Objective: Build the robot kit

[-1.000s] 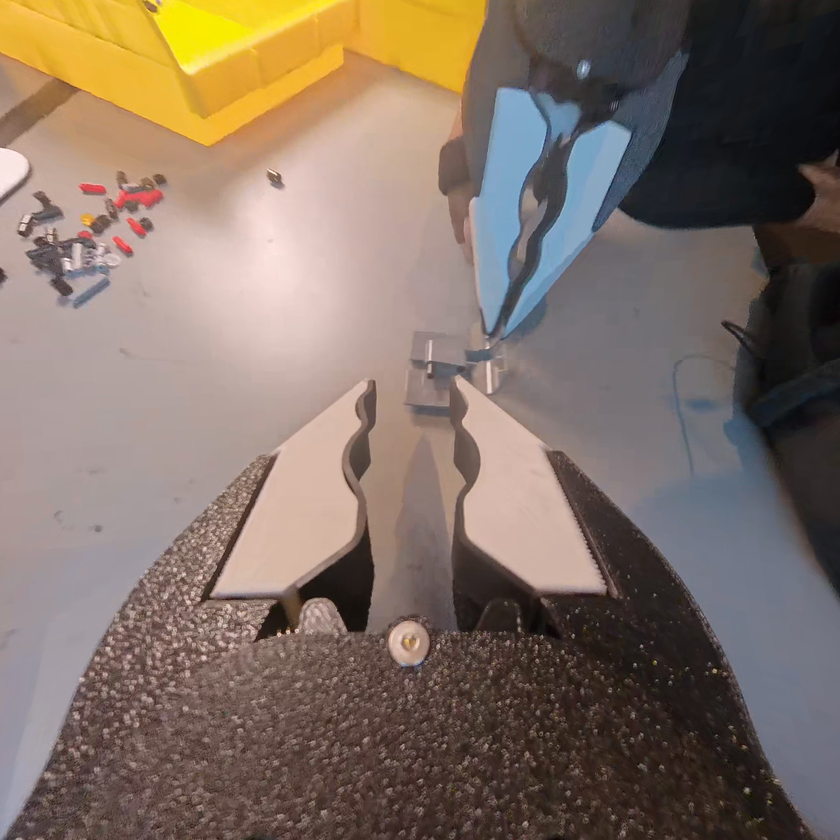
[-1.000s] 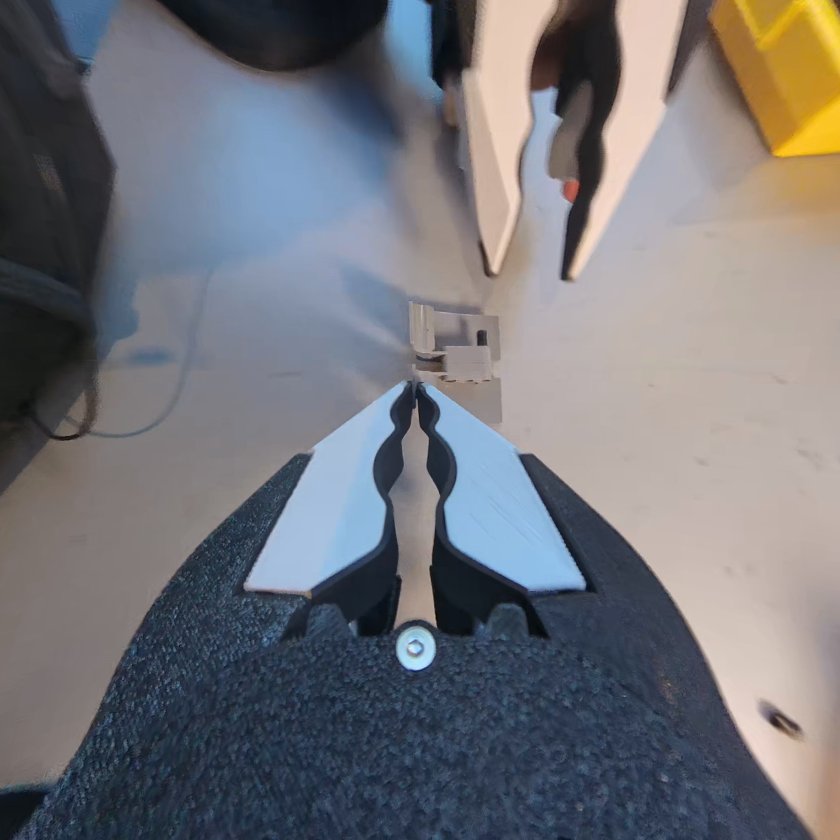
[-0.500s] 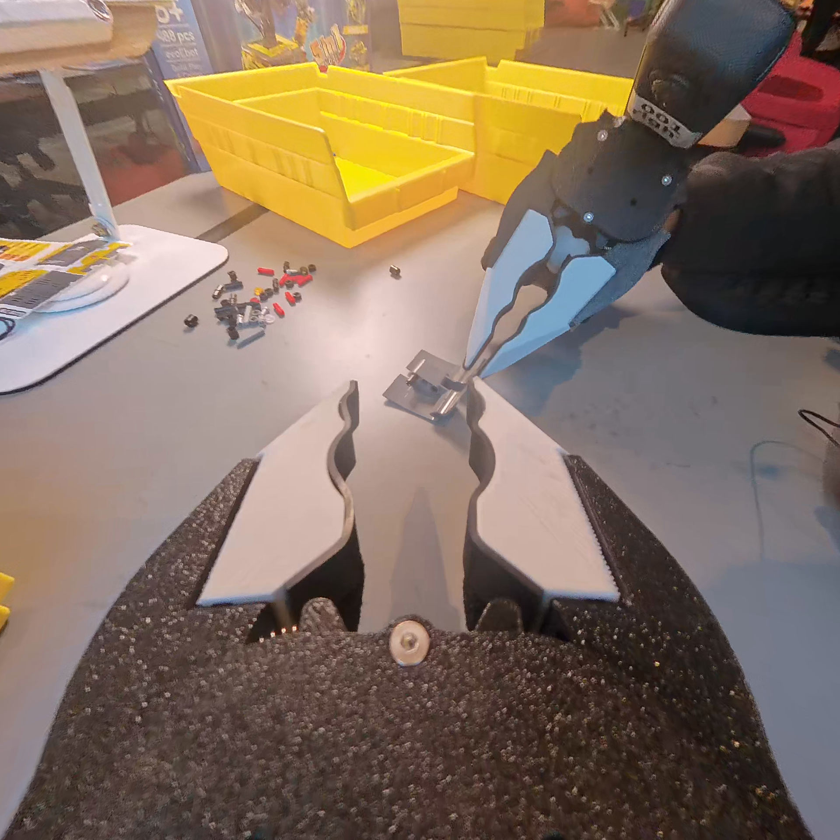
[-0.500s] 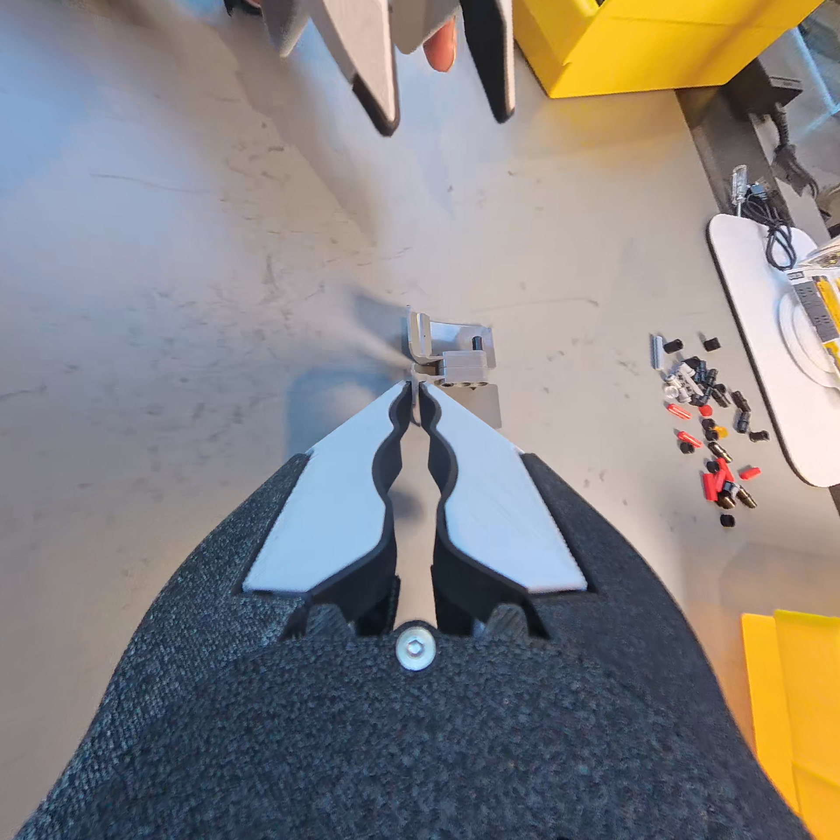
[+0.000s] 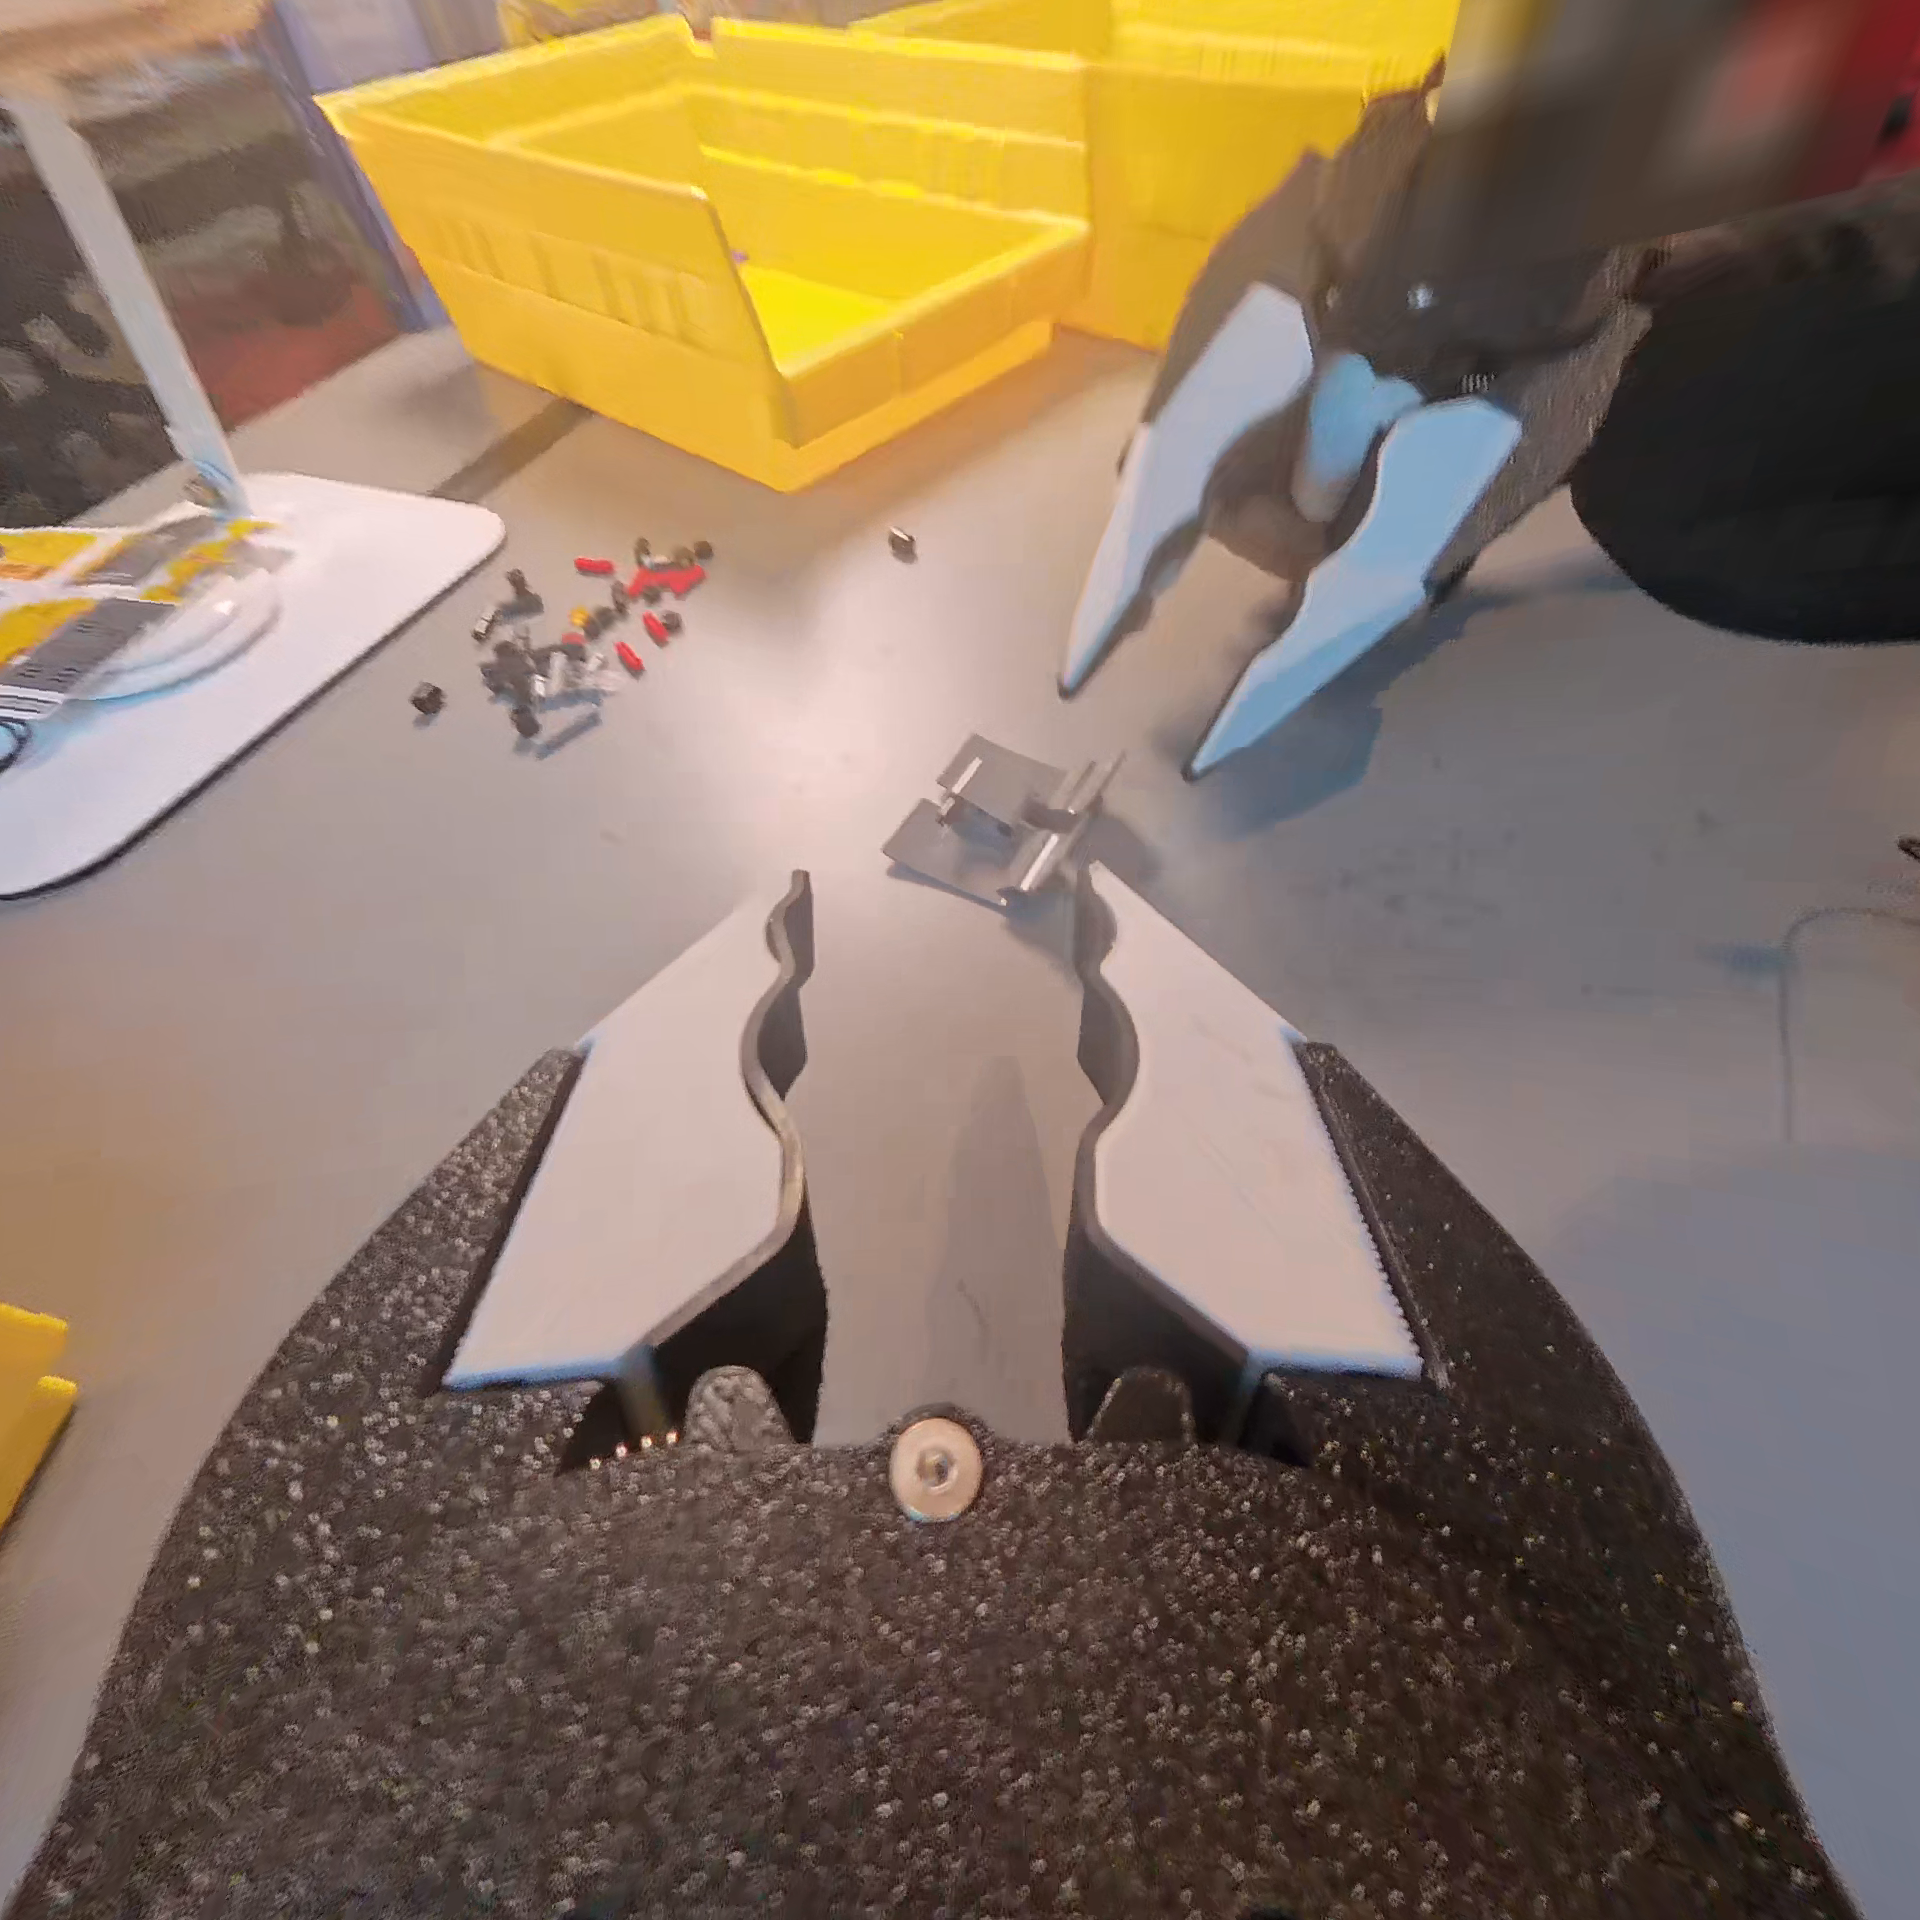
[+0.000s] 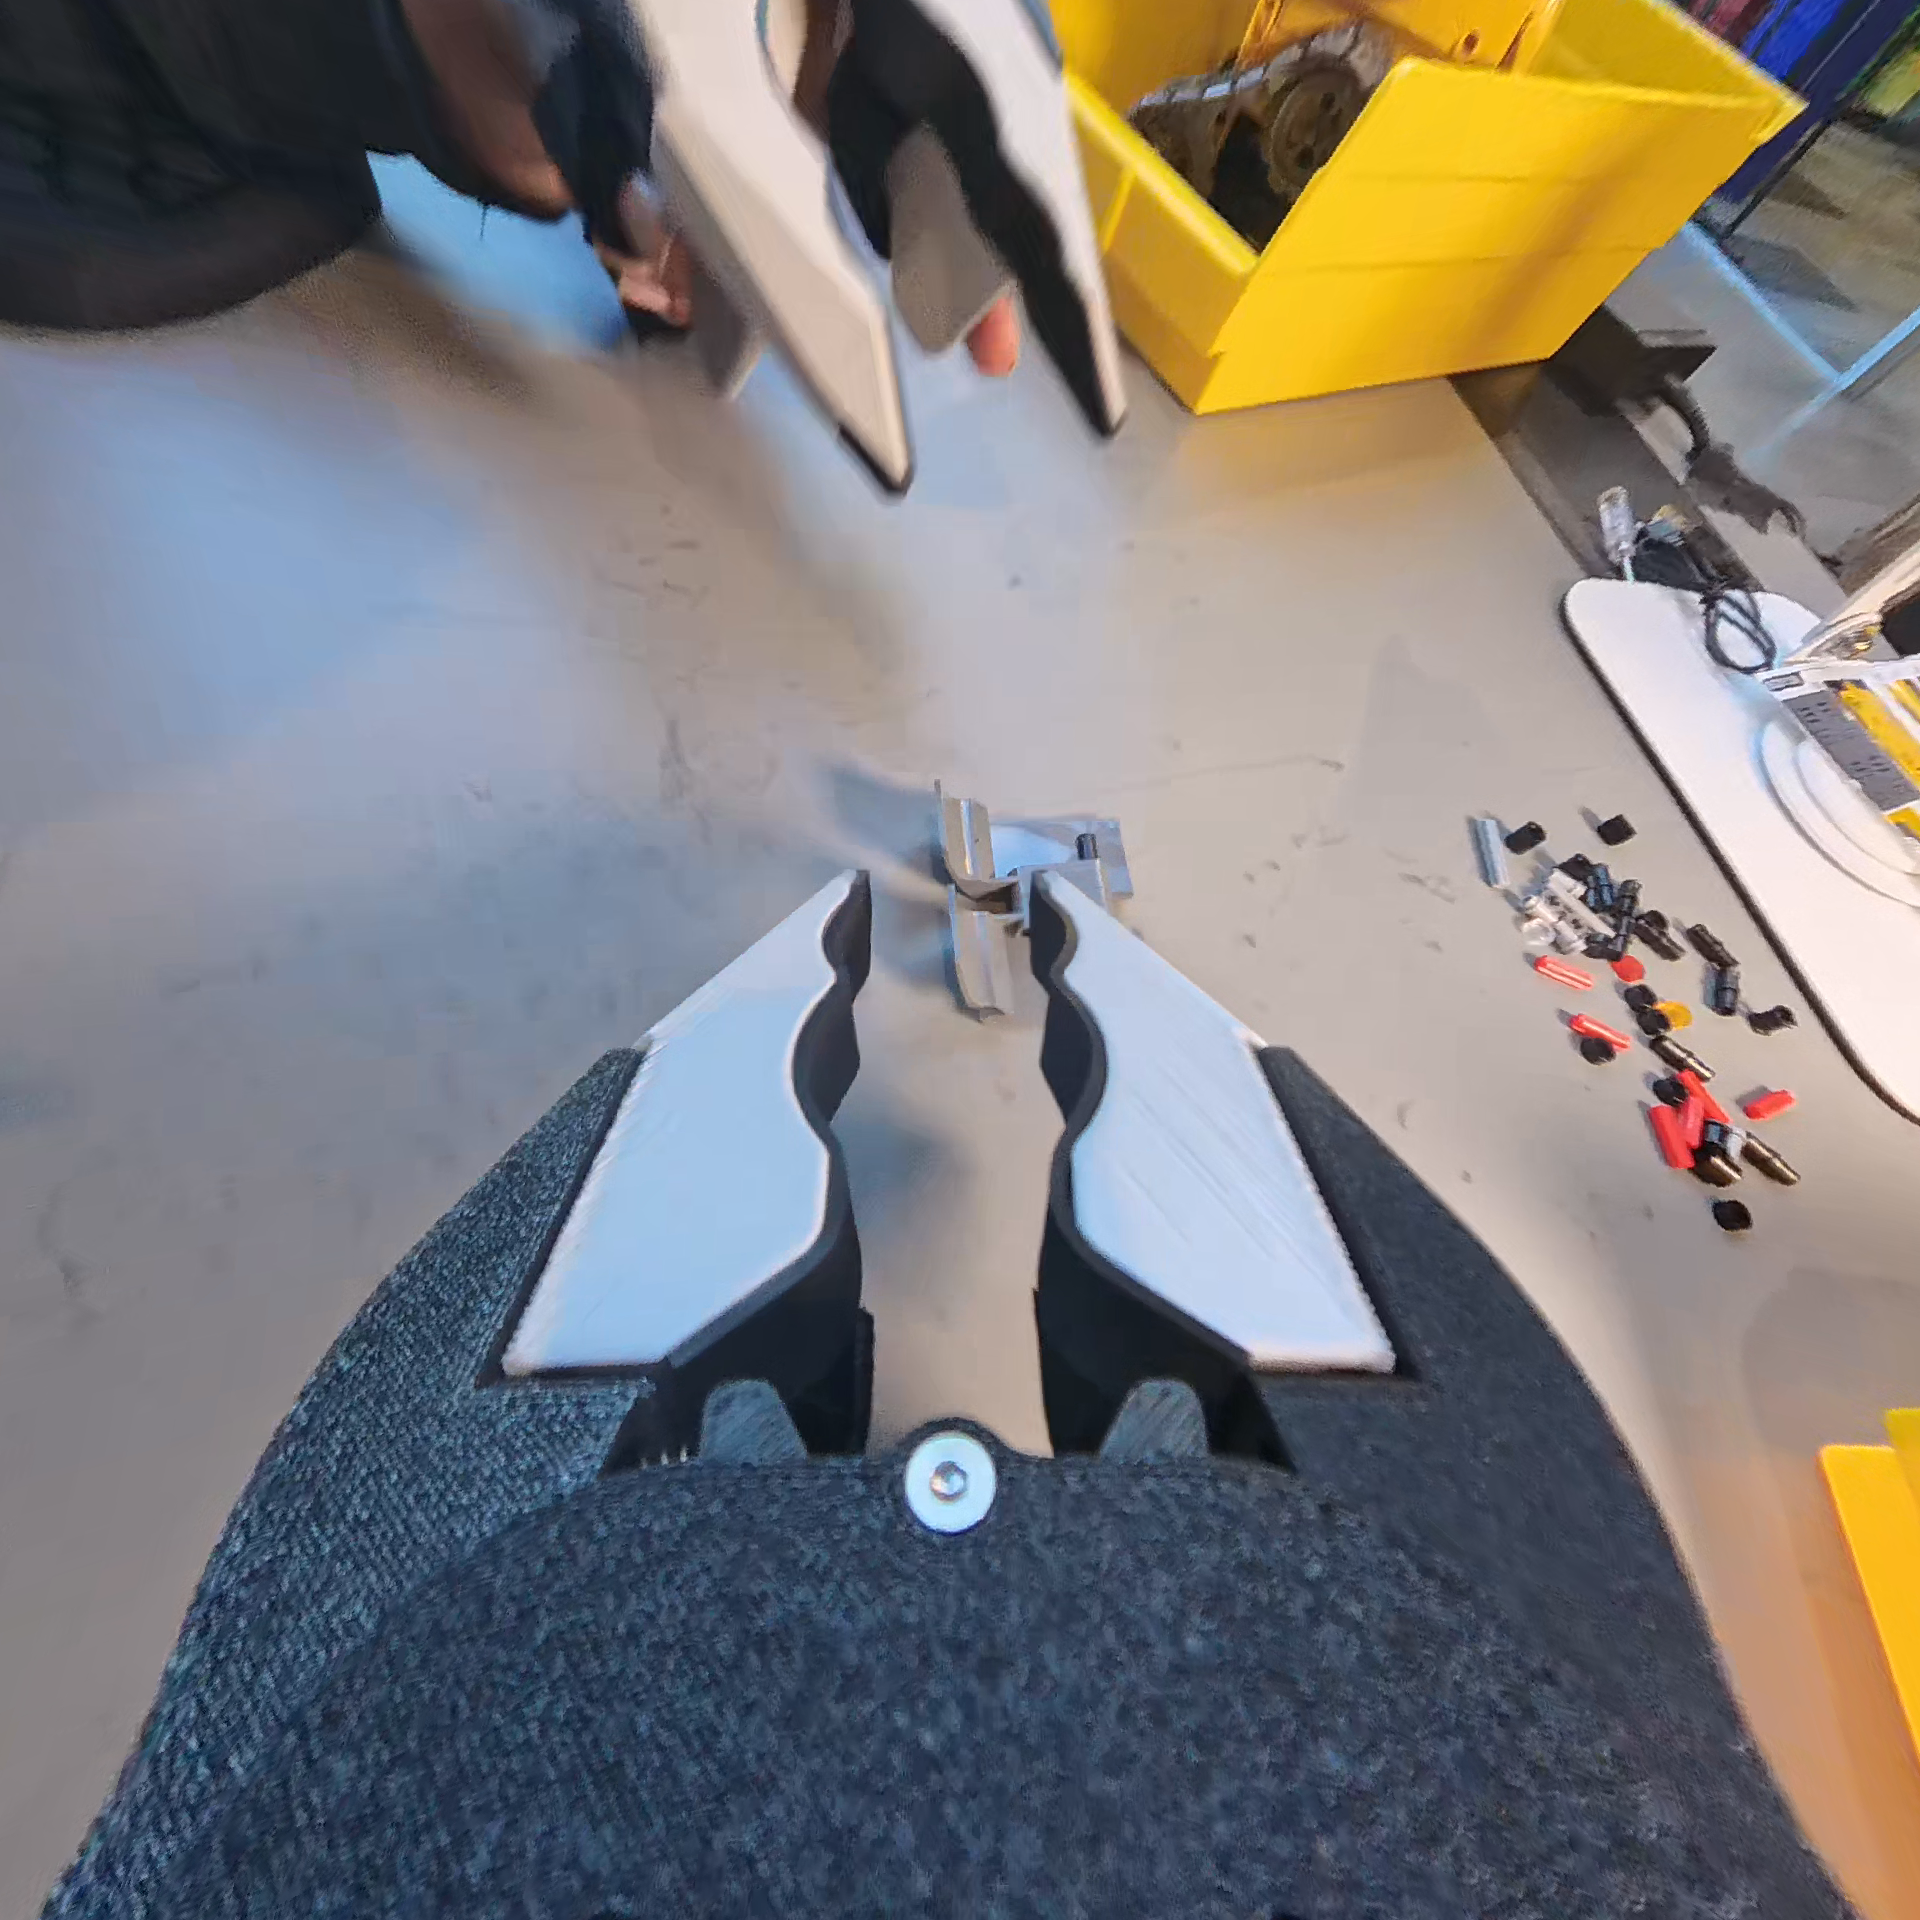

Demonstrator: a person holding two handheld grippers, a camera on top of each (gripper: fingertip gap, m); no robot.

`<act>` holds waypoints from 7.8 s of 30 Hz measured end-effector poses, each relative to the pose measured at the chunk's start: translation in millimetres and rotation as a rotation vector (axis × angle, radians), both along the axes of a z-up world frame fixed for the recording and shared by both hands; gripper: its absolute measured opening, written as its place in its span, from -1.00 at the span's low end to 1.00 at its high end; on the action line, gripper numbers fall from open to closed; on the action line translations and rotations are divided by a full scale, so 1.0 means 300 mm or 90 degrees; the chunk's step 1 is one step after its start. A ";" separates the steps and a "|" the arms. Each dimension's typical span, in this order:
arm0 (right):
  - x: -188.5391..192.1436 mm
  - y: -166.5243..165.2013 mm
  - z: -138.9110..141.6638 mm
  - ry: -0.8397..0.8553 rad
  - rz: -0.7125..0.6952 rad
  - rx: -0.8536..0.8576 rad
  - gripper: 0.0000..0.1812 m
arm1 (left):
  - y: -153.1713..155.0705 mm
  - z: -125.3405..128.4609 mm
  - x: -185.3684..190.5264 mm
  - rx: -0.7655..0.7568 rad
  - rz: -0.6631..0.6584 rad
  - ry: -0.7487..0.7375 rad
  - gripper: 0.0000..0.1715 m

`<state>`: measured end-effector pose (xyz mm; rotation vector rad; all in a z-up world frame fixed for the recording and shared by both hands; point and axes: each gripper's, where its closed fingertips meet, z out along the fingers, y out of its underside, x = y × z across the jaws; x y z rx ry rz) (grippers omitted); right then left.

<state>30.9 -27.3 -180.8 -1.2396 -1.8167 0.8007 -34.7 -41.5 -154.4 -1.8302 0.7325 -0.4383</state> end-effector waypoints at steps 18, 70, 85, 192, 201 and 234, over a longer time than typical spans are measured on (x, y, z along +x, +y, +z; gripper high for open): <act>0.014 0.063 0.113 0.119 -0.061 -0.070 -0.48 | 0.131 -0.150 0.006 0.052 -0.032 0.366 -1.00; -0.484 0.914 0.604 0.357 -0.380 -0.060 -0.93 | 0.110 0.092 -0.170 0.033 0.198 -0.165 -0.66; -0.160 0.648 0.017 -0.140 -0.359 -0.052 -0.84 | 0.102 0.074 -0.123 0.029 0.171 -0.121 -0.67; 1.074 1.279 -0.093 -0.166 -0.801 -0.322 -0.95 | 0.113 -0.009 -0.104 0.042 0.193 0.079 -0.69; 1.041 1.269 0.054 -0.116 -0.779 -0.229 -0.96 | 0.110 -0.007 -0.100 0.047 0.187 0.080 -0.69; 0.066 0.075 -0.106 -0.220 -0.069 -0.084 -0.90 | 0.097 0.041 -0.136 0.054 0.197 -0.007 -0.57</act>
